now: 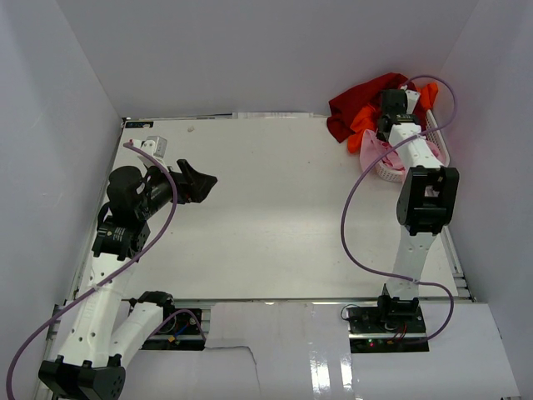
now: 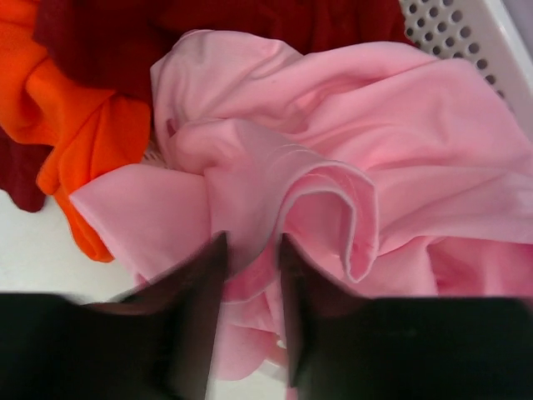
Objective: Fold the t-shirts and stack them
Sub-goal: Grab crumpled tshirt from bin with the right arm
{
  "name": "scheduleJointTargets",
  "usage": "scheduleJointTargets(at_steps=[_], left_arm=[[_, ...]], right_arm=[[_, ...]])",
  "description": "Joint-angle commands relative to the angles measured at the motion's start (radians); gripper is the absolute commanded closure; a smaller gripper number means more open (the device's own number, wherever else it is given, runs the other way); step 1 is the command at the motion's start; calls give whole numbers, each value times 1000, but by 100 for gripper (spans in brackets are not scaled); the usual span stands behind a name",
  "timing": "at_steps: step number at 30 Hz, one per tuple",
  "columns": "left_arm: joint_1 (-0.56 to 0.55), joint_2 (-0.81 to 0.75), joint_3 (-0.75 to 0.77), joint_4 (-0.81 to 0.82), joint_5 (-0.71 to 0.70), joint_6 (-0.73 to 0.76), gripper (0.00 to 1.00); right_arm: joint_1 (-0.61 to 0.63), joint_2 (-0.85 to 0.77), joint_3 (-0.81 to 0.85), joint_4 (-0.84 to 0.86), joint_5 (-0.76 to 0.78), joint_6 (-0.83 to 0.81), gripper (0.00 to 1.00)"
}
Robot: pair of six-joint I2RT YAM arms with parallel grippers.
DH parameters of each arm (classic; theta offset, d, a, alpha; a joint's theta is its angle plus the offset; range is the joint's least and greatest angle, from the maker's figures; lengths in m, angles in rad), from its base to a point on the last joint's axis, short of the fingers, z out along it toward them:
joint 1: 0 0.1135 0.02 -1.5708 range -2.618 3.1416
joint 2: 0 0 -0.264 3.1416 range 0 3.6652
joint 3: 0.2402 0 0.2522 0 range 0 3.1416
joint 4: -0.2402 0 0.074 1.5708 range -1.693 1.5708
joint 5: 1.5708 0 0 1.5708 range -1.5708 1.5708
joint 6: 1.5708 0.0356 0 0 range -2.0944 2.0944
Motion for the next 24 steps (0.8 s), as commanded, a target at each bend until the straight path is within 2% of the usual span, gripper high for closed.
scheduleJointTargets(at_steps=[1, 8, 18, 20, 21, 22, 24], left_arm=[[2, -2, 37, -10, 12, 10, 2], [0, -9, 28, -14, 7, 11, 2], [2, -14, 26, -22, 9, 5, 2], [2, -14, 22, -21, 7, -2, 2], [2, -14, 20, -19, 7, -5, 2], [2, -14, 16, -16, 10, -8, 2], [2, -15, 2, -1, 20, -16, 2]], right_arm=[[-7, -4, 11, 9, 25, 25, 90], [-38, -63, 45, 11, -49, 31, 92], [-84, -243, 205, 20, -624, 73, 92], [-82, -314, 155, 81, -849, 109, 92], [-78, -343, 122, 113, -850, 109, 92], [-70, -368, 88, 142, -948, 131, 92], [-30, -432, 39, 143, -1010, 122, 92]])
